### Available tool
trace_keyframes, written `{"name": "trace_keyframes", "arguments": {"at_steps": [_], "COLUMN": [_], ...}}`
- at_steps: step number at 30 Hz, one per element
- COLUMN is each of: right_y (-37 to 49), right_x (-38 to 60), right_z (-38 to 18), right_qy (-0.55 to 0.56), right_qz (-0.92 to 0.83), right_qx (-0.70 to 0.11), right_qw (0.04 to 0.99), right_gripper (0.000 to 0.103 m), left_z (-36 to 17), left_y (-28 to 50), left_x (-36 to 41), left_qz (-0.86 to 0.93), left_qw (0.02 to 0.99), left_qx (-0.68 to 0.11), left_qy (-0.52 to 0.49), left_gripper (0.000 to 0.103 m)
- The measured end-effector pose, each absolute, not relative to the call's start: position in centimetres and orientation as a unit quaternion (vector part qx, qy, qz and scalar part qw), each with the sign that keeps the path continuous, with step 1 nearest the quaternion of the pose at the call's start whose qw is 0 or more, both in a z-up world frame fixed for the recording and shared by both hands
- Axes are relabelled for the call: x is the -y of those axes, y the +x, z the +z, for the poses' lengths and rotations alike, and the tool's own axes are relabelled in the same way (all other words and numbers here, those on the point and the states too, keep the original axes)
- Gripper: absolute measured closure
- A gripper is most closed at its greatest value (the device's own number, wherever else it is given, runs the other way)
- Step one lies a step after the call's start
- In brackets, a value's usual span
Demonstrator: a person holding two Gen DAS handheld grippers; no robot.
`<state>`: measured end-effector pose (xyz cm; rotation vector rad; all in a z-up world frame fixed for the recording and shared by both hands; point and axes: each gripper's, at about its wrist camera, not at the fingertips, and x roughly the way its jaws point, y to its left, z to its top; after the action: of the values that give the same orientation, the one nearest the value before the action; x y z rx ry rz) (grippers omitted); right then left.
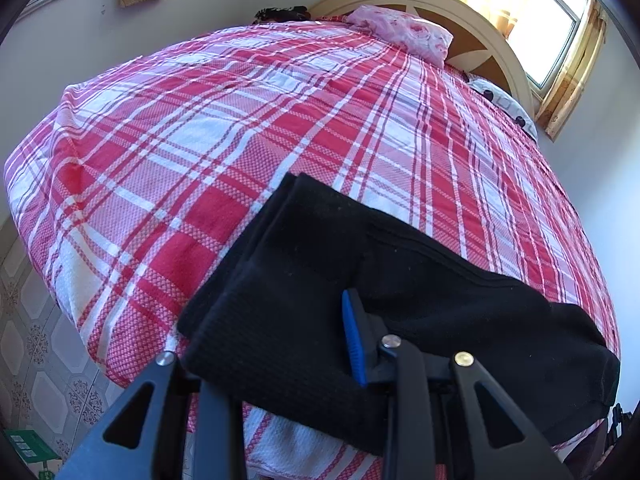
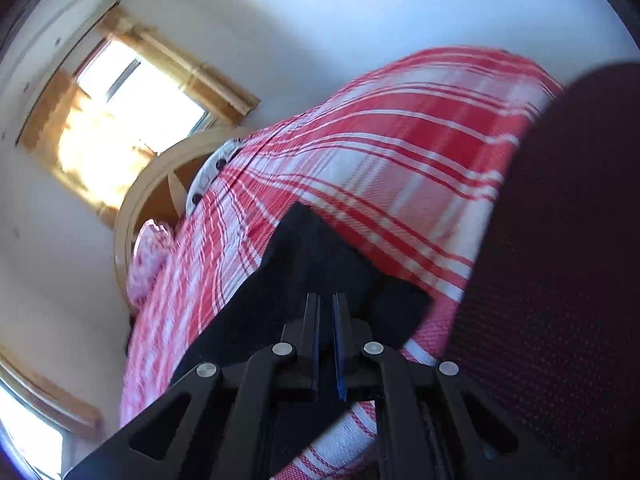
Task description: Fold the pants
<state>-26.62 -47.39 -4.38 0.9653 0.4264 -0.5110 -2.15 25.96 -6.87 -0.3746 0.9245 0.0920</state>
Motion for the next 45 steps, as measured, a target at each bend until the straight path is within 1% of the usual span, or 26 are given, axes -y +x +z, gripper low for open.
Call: {"name": "trace_keyframes", "arguments": {"at_steps": [2, 3, 4, 5, 6, 7, 11, 12, 13, 14, 16, 17, 18, 19, 22, 26, 27, 28, 30, 33, 35, 39, 42, 45], "right_y": [-27.0, -27.1, -26.9, -26.6, -26.3, -25.8, -23.7, -23.1, -22.4, -21.9, -20.9, -20.7, -20.5, -20.3, -20.7, -23.4, -23.9, -24.5, -25.1, -26.7, -27.6, -27.8, -26.4, -24.1], "right_x": [47.3, 47.1, 46.9, 46.6, 46.3, 45.7, 44.9, 44.8, 44.8, 45.1, 45.5, 45.7, 45.8, 45.9, 46.0, 46.4, 46.3, 46.5, 46.9, 48.1, 47.7, 45.6, 41.5, 36.8], "right_z": [-4.7, -4.9, -5.0, -5.2, -5.4, -5.4, -5.6, -5.7, -5.8, -6.1, -6.5, -6.5, -6.3, -5.9, -3.8, 0.3, 0.7, 1.0, 0.6, -2.4, -3.8, -4.8, -4.8, -5.1], "right_qy": [0.479, 0.491, 0.503, 0.507, 0.506, 0.498, 0.45, 0.443, 0.437, 0.433, 0.435, 0.431, 0.428, 0.424, 0.411, 0.403, 0.403, 0.395, 0.378, 0.41, 0.413, 0.469, 0.49, 0.481], "right_qz": [-0.225, -0.217, -0.209, -0.204, -0.203, -0.208, -0.25, -0.25, -0.253, -0.26, -0.277, -0.28, -0.275, -0.268, -0.255, -0.246, -0.246, -0.261, -0.288, -0.317, -0.317, -0.246, -0.173, -0.112], "right_qx": [-0.186, -0.183, -0.184, -0.19, -0.194, -0.196, -0.218, -0.221, -0.225, -0.235, -0.248, -0.248, -0.251, -0.253, -0.237, -0.198, -0.197, -0.203, -0.211, -0.223, -0.225, -0.2, -0.203, -0.237], "right_qw": [0.828, 0.823, 0.818, 0.815, 0.816, 0.819, 0.829, 0.832, 0.833, 0.831, 0.821, 0.821, 0.824, 0.827, 0.842, 0.859, 0.859, 0.857, 0.854, 0.825, 0.823, 0.824, 0.83, 0.837], "right_gripper": [0.095, 0.089, 0.073, 0.059, 0.042, 0.038, 0.038, 0.042, 0.056, 0.063, 0.089, 0.096, 0.099, 0.099, 0.1, 0.1, 0.1, 0.103, 0.103, 0.103, 0.102, 0.102, 0.102, 0.101], "left_z": [-6.9, -6.9, -6.9, -6.9, -6.9, -6.9, -6.9, -6.9, -6.9, -6.9, -6.8, -6.7, -6.6, -6.5, -5.7, -4.5, -4.4, -4.4, -4.7, -5.4, -5.5, -5.2, -5.6, -5.8], "left_y": [-2.3, -2.3, -2.4, -2.4, -2.4, -2.4, -2.4, -2.4, -2.5, -2.4, -2.3, -2.2, -2.1, -2.0, -1.9, -2.5, -2.5, -2.5, -2.4, -2.3, -2.2, -2.1, -1.9, -2.0], "left_x": [-26.1, -26.2, -26.2, -26.2, -26.1, -26.1, -26.1, -26.1, -26.1, -26.0, -26.0, -25.9, -26.0, -26.1, -26.7, -27.4, -27.5, -27.6, -28.0, -28.7, -28.6, -27.5, -27.9, -28.3], "left_qz": [0.044, 0.043, 0.044, 0.044, 0.045, 0.044, 0.044, 0.044, 0.045, 0.046, 0.048, 0.048, 0.046, 0.043, 0.034, 0.027, 0.03, 0.032, 0.037, 0.041, 0.041, 0.048, 0.05, 0.047], "left_qw": [0.877, 0.877, 0.877, 0.877, 0.877, 0.877, 0.877, 0.877, 0.877, 0.877, 0.876, 0.876, 0.875, 0.874, 0.874, 0.879, 0.88, 0.88, 0.878, 0.87, 0.868, 0.875, 0.871, 0.869], "left_qx": [-0.442, -0.442, -0.442, -0.442, -0.442, -0.442, -0.442, -0.441, -0.441, -0.442, -0.443, -0.445, -0.446, -0.447, -0.445, -0.434, -0.433, -0.432, -0.437, -0.444, -0.447, -0.445, -0.448, -0.447], "left_qy": [-0.184, -0.185, -0.186, -0.186, -0.184, -0.183, -0.185, -0.186, -0.185, -0.183, -0.182, -0.181, -0.183, -0.184, -0.193, -0.196, -0.193, -0.193, -0.191, -0.211, -0.211, -0.182, -0.194, -0.207], "left_gripper": [0.072, 0.072, 0.072, 0.072, 0.072, 0.072, 0.072, 0.072, 0.072, 0.072, 0.072, 0.072, 0.072, 0.073, 0.079, 0.079, 0.079, 0.079, 0.079, 0.079, 0.079, 0.079, 0.079, 0.079]}}
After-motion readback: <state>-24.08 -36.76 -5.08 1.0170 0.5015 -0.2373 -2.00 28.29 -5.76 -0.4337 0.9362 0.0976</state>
